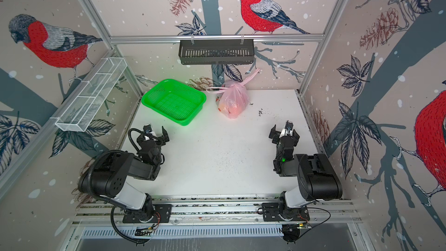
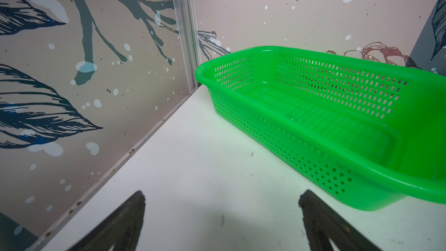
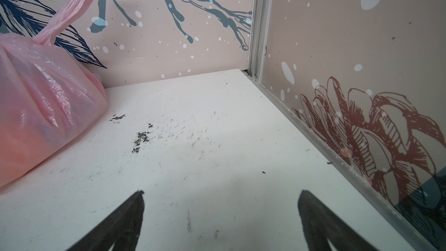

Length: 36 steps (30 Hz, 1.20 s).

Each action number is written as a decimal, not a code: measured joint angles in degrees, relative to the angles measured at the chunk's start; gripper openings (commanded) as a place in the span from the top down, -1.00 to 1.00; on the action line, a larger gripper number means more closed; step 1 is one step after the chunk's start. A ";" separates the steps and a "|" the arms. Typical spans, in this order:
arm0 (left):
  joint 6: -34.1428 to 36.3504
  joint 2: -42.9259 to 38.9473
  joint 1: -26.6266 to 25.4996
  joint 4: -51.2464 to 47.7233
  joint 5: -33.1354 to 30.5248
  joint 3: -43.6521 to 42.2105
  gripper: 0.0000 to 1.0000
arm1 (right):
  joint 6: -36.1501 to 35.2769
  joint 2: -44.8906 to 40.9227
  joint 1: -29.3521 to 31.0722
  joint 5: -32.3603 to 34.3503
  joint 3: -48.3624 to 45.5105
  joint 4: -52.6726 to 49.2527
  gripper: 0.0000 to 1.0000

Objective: Untie the knot of the plastic bag and take out the fruit

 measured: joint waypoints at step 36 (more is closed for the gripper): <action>-28.24 -2.84 7.69 -75.17 12.94 50.29 -0.98 | 22.67 -16.02 12.37 0.76 34.29 -67.30 -0.99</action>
